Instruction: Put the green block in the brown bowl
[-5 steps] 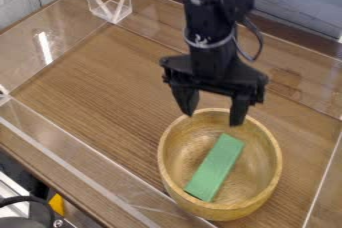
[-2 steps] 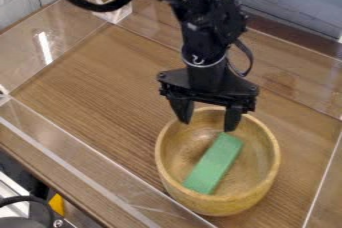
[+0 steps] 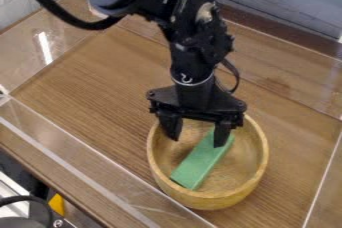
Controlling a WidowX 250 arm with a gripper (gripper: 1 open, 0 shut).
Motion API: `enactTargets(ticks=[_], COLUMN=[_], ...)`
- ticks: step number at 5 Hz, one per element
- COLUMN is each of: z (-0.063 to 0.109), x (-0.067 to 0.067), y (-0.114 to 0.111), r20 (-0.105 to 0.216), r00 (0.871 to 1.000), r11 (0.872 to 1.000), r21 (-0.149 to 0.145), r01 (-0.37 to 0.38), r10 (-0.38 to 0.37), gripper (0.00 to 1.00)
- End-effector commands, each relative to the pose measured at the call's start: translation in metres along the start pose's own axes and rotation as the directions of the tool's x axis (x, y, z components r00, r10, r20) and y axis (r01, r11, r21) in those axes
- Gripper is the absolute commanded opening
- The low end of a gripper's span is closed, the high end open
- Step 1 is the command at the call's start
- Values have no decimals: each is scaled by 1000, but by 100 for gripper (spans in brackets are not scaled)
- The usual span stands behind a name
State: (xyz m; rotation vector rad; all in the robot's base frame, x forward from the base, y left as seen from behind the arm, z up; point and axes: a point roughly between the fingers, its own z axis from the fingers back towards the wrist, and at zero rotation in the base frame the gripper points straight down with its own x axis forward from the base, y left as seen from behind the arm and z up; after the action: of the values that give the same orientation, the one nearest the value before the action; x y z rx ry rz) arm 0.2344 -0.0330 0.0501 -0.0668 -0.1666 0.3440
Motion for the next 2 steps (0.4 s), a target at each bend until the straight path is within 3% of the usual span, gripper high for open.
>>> enactTargets(ticks=[1,2], z=[-4,-14], x=[10,14], y=[0,0], r20=[32,32], r00=[999,997], r11=[999,998], r21=[-11,-9], r01=[-36,-68], r10=[37,69], gripper=[100,100])
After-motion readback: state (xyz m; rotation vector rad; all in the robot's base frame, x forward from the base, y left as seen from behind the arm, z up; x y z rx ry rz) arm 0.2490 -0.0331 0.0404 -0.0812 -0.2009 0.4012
